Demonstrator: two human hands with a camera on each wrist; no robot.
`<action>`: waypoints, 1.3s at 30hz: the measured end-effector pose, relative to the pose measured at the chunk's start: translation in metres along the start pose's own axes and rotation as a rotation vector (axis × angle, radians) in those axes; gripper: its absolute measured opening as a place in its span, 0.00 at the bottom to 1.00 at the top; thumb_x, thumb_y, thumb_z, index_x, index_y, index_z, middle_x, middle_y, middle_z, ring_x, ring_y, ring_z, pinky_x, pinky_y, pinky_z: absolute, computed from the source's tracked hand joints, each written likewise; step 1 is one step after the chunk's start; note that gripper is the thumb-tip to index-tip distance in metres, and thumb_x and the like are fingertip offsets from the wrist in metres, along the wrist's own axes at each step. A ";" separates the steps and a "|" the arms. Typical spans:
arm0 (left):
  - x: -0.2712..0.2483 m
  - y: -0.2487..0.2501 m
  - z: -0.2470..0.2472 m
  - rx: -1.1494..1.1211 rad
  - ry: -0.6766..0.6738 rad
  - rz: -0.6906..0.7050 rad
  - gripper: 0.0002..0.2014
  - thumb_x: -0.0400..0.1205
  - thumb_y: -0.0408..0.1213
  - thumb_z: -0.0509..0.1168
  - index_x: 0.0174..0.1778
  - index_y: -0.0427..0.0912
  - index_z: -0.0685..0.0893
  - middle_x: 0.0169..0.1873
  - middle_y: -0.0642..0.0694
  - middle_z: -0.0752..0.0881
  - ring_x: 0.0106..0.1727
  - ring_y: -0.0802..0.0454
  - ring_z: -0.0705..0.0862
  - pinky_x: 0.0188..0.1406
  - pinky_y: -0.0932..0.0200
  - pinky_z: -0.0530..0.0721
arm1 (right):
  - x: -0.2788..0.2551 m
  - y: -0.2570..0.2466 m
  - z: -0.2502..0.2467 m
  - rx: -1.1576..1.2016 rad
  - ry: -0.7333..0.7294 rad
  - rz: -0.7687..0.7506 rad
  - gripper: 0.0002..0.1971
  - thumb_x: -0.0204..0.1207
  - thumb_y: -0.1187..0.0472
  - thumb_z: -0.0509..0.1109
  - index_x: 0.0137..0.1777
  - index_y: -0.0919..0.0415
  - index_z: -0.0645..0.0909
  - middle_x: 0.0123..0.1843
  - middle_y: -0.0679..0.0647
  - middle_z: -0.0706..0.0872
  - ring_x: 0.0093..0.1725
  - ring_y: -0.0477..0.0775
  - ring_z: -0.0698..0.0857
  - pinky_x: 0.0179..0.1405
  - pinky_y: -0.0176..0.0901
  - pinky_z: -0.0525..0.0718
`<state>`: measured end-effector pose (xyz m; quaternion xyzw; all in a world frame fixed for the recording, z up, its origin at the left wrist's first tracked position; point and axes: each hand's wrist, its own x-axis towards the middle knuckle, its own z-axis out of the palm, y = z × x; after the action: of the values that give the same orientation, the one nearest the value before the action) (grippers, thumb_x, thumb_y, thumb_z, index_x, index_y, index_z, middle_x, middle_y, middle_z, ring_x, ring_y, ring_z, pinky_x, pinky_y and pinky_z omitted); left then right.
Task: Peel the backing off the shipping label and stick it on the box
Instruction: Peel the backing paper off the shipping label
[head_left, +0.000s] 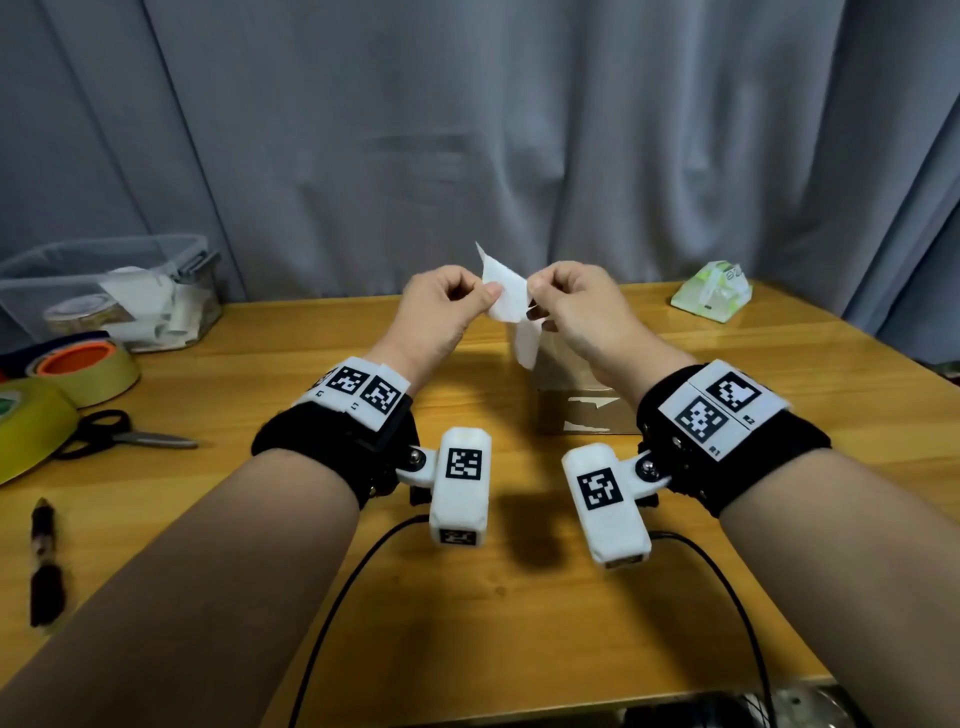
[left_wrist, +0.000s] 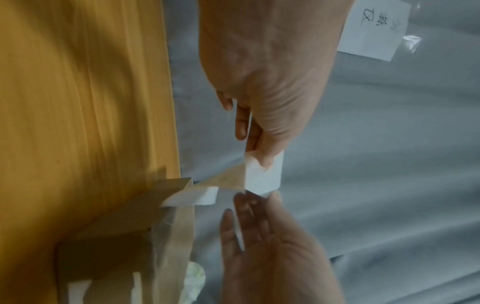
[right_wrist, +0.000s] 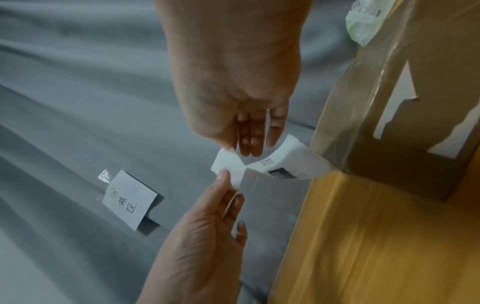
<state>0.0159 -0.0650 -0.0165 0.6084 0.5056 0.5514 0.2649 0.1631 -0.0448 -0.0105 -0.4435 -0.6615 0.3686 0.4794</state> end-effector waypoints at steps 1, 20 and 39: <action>0.000 0.000 0.000 -0.005 0.019 -0.020 0.08 0.78 0.34 0.70 0.33 0.38 0.82 0.29 0.48 0.81 0.28 0.65 0.77 0.31 0.79 0.74 | -0.001 0.000 0.000 0.001 -0.024 0.016 0.13 0.80 0.65 0.62 0.34 0.55 0.79 0.35 0.50 0.82 0.42 0.51 0.82 0.42 0.40 0.79; -0.001 0.006 0.003 -0.066 -0.109 -0.101 0.10 0.76 0.31 0.70 0.30 0.42 0.79 0.31 0.48 0.83 0.38 0.57 0.81 0.47 0.70 0.79 | 0.001 -0.004 -0.006 0.157 0.031 0.014 0.05 0.76 0.68 0.69 0.41 0.67 0.86 0.35 0.53 0.85 0.35 0.45 0.82 0.34 0.29 0.81; 0.004 0.007 0.011 -0.100 0.058 -0.077 0.14 0.82 0.32 0.64 0.30 0.44 0.72 0.36 0.40 0.77 0.40 0.50 0.75 0.40 0.66 0.75 | -0.001 -0.008 0.000 0.118 0.112 0.032 0.09 0.77 0.68 0.66 0.36 0.60 0.82 0.34 0.51 0.82 0.33 0.46 0.80 0.36 0.40 0.82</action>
<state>0.0276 -0.0611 -0.0118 0.5581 0.5080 0.5829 0.3013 0.1611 -0.0486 -0.0036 -0.4449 -0.6035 0.3895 0.5349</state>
